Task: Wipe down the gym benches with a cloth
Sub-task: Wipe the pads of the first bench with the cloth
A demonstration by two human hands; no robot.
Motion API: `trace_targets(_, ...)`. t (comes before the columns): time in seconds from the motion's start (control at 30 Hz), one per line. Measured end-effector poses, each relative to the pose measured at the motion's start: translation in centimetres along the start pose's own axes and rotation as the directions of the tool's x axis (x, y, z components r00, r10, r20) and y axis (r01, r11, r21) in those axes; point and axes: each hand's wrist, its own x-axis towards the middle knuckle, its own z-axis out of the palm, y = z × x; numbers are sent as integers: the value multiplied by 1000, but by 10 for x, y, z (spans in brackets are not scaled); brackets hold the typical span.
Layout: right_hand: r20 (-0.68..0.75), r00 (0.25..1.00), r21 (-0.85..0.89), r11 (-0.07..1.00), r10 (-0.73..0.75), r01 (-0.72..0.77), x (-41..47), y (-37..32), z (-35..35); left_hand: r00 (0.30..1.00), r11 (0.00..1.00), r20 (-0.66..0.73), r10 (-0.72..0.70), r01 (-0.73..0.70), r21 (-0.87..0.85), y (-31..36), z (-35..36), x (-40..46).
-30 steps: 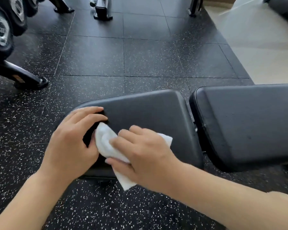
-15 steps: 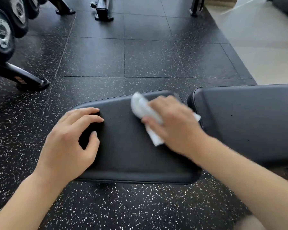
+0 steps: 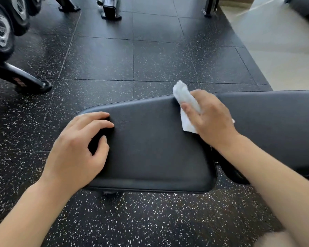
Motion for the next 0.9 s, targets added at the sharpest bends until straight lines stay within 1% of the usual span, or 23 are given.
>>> trace_targets(0.03,-6,1000,-18,1000,-17,17,-7,-4,1,1000,1000,0,3,-3,0,0,0,0)
trace_targets(0.1,5,993,-40,992,-118,118,-34,-21,-1,1000,1000,12,28,-28,7,-1,-1,2)
trace_targets(0.17,62,974,-61,974,-216,220,-66,-33,-7,994,995,57,97,-99,19,-3,0,5)
trace_targets(0.23,111,947,-26,952,-301,306,-96,-39,-14,977,983,113,180,-183,16,-5,4,7)
trace_targets(0.3,135,914,-21,921,-383,389,-123,-41,-15,964,973,138,227,-230,10,-6,10,12)
trace_targets(0.37,131,883,-55,886,-450,460,-139,-39,-13,961,970,136,240,-243,6,-7,16,16)
trace_targets(0.47,130,845,-55,847,-519,529,-133,-30,-15,966,974,125,225,-226,-5,-7,20,21)
trace_targets(0.5,127,857,-47,860,-500,509,-126,-27,-16,967,974,124,224,-224,-9,-6,20,22)
trace_targets(0.53,117,890,-32,894,-441,448,-117,-24,-16,967,975,124,223,-223,-13,-6,19,23)
trace_targets(0.6,91,963,14,967,-253,253,-94,-18,-13,967,975,126,224,-222,-26,-5,17,21)
trace_targets(0.63,71,983,32,985,-169,167,-80,-14,-11,966,975,127,224,-221,-34,-5,16,20)
trace_targets(0.7,20,999,47,998,-46,45,-53,-13,-7,970,977,118,212,-208,-45,-7,12,15)
trace_targets(0.73,0,1000,38,999,-7,7,-41,-16,-3,973,979,111,202,-198,-48,-10,9,12)
trace_targets(0.77,-18,1000,12,1000,9,-9,-30,-22,1,976,981,104,192,-188,-49,-13,6,8)
trace_targets(0.8,-29,1000,-33,999,-4,3,-23,-32,7,979,983,95,180,-176,-50,-17,3,4)
trace_targets(0.83,-23,998,-82,995,-51,49,-19,-48,14,982,985,85,169,-165,-50,-22,0,0)
trace_targets(0.9,52,975,-109,970,-215,219,-24,-90,29,989,989,57,140,-137,-53,-33,-7,-7)
